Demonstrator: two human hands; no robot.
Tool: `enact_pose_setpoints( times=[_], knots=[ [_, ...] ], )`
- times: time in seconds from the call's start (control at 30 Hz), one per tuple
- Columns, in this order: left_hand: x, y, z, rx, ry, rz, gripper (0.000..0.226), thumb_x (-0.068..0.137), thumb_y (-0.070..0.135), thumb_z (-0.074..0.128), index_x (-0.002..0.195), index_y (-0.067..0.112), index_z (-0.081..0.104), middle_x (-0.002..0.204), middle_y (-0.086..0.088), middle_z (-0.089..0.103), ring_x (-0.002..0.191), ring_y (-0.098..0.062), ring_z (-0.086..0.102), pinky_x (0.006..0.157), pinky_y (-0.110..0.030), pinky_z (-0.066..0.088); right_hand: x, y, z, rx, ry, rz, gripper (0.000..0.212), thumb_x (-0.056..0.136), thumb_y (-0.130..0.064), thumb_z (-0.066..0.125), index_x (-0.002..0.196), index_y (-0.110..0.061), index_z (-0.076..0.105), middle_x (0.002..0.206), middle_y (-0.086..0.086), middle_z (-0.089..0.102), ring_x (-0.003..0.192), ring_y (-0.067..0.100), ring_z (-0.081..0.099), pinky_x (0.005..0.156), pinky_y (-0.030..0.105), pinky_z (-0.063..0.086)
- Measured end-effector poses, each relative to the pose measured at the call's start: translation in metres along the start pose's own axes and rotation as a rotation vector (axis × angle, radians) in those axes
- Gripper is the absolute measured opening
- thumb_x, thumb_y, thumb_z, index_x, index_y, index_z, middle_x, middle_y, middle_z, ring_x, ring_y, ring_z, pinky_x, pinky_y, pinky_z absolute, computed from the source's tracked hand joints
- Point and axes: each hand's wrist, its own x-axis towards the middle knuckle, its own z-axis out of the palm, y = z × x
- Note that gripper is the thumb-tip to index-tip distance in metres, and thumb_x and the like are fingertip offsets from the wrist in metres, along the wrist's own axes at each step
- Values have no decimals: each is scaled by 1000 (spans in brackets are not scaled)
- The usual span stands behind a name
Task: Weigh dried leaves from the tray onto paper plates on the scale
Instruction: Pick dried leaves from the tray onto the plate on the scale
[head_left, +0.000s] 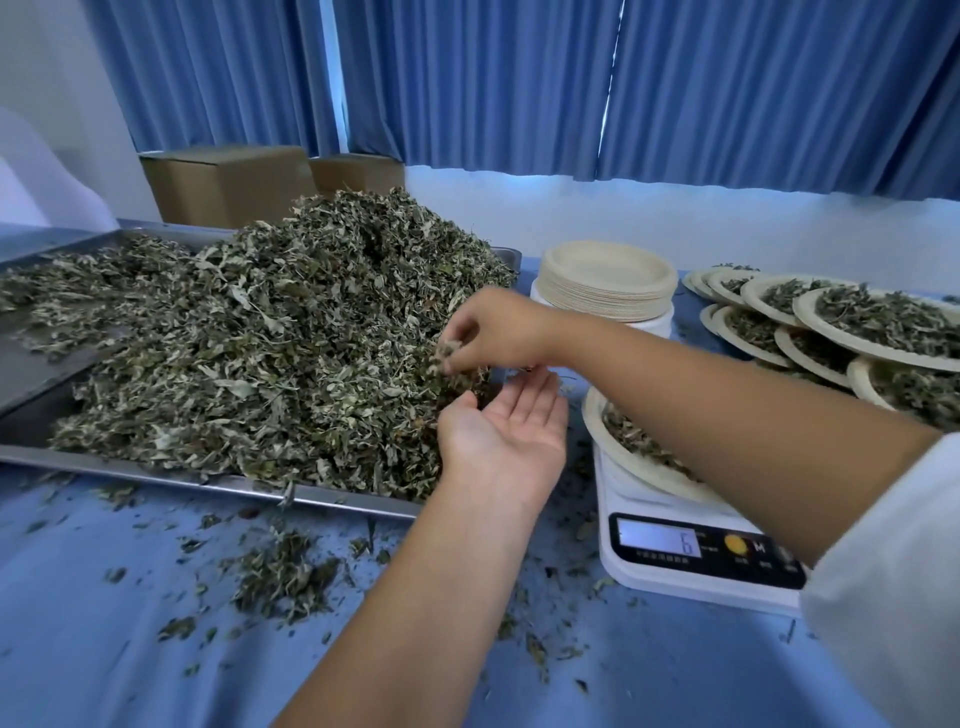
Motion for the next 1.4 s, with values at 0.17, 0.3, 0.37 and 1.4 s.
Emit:
enact_pose_setpoints(
  times=[0.17, 0.3, 0.37, 1.4],
  knots=[
    [-5, -1, 1, -32, -47, 23, 54, 103, 34, 24, 110, -13, 51, 121, -25, 55, 127, -35, 47, 108, -44, 33, -23, -7, -16, 194, 84, 34, 21, 82, -13, 74, 96, 2, 71, 69, 2, 61, 63, 10, 54, 63, 17, 47],
    [-6, 0, 2, 2, -42, 52, 54, 103, 33, 25, 119, -12, 50, 119, -26, 57, 125, -35, 49, 106, -45, 35, -52, -6, -31, 386, 185, 57, 10, 80, -11, 76, 86, -5, 72, 74, 7, 60, 64, 12, 53, 63, 24, 45],
    [-6, 0, 1, 25, -36, 62, 54, 103, 34, 25, 111, -13, 52, 118, -25, 58, 124, -35, 50, 106, -45, 36, -72, 2, -40, 428, 223, 51, 5, 80, -9, 75, 83, -7, 71, 70, 5, 61, 58, 6, 53, 57, 15, 46],
    [-6, -12, -6, 233, -24, 154, 55, 103, 35, 27, 116, -11, 55, 108, -26, 66, 109, -37, 59, 93, -45, 46, -162, 20, -79, -322, -41, 219, 7, 86, -27, 67, 83, -31, 72, 71, -12, 71, 61, -2, 65, 59, 16, 47]
  ],
)
